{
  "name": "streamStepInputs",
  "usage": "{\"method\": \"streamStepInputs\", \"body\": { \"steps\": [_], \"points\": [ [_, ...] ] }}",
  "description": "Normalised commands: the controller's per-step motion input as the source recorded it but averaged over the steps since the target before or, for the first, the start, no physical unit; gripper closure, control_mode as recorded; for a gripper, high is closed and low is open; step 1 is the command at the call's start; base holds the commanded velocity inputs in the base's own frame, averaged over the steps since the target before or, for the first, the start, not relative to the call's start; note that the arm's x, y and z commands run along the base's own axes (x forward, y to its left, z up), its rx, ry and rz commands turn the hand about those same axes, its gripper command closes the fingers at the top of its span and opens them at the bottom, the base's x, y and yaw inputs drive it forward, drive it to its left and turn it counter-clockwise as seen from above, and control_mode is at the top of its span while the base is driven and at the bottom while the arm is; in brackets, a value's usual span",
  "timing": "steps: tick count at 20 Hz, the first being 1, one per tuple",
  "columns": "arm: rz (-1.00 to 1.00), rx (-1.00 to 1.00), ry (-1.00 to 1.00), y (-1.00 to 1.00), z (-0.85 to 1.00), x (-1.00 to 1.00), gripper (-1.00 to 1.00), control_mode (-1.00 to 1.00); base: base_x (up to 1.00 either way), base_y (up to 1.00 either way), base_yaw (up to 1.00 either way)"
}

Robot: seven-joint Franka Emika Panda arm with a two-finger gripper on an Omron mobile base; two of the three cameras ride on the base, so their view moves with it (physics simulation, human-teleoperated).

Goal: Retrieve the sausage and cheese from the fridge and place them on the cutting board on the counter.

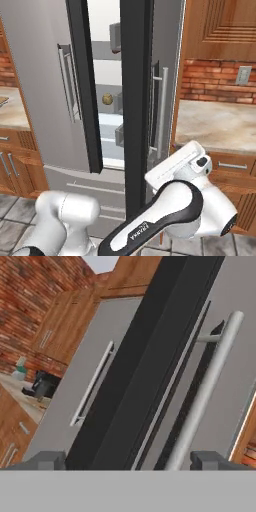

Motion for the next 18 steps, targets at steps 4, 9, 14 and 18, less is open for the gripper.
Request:
{"method": "streamStepInputs", "body": {
  "steps": [4, 9, 14, 18],
  "points": [
    [-0.38, -0.18, 0.04, 1.00, 0.00, -0.37, -1.00, -1.00, 0.00, 0.00, 0.00],
    [-0.35, -0.29, 0.30, 1.00, -0.01, 0.01, -1.00, -1.00, 0.00, 0.00, 0.00],
    [-0.26, -0.36, 0.30, 1.00, -0.02, 0.22, -1.00, -1.00, 0.00, 0.00, 0.00],
    [-0.15, -0.30, 0.27, 1.00, 0.00, 0.32, -1.00, -1.00, 0.00, 0.00, 0.00]
  ]
}}
